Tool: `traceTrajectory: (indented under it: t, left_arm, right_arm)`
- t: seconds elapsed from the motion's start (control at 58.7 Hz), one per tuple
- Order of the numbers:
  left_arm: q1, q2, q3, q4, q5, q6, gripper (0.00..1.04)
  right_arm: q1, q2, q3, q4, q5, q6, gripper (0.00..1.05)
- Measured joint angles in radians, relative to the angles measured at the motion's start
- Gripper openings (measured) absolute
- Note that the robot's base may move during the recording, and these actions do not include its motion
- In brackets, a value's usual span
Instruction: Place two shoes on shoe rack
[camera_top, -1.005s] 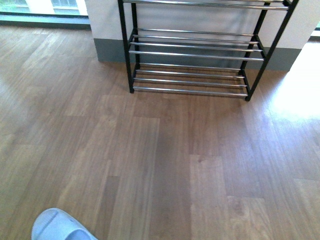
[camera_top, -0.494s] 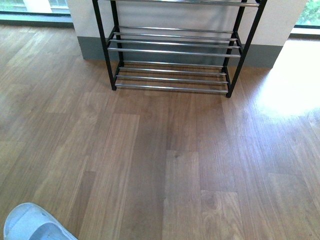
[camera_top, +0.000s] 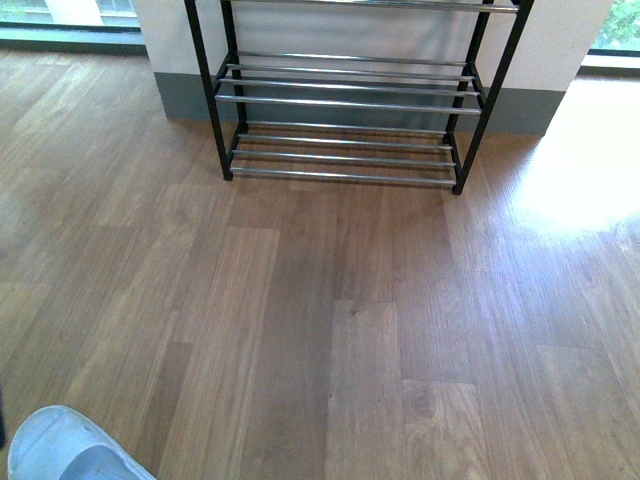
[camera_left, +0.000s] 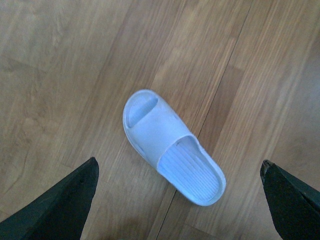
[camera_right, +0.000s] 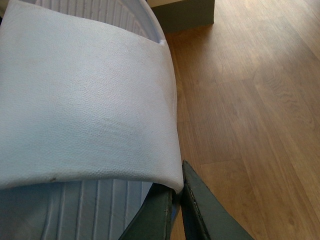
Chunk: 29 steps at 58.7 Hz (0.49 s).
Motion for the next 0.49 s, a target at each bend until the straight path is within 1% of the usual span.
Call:
traceTrajectory:
  t: [0.034, 0.051, 0.136, 0.272, 0.494]
  left_arm:
    - [0.001, 0.145, 0.027, 0.072, 0.001, -0.004, 0.95]
    - [0.005, 0.263, 0.054, 0.124, -0.002, -0.005, 0.95]
    - [0.016, 0.552, 0.140, 0.178, -0.007, -0.013, 0.95]
    - [0.018, 0.779, 0.228, 0.185, -0.022, -0.021, 0.95]
    - [0.019, 1.042, 0.386, 0.164, -0.063, -0.040, 0.95]
  right_arm:
    - [0.000, 0.000, 0.000, 0.000, 0.001, 0.000, 0.02]
    - [0.000, 0.000, 0.000, 0.000, 0.000, 0.000, 0.02]
    - [0.000, 0.000, 0.000, 0.000, 0.000, 0.000, 0.02]
    - [0.000, 0.000, 0.000, 0.000, 0.000, 0.000, 0.02]
    - [0.000, 0.000, 0.000, 0.000, 0.000, 0.000, 0.02]
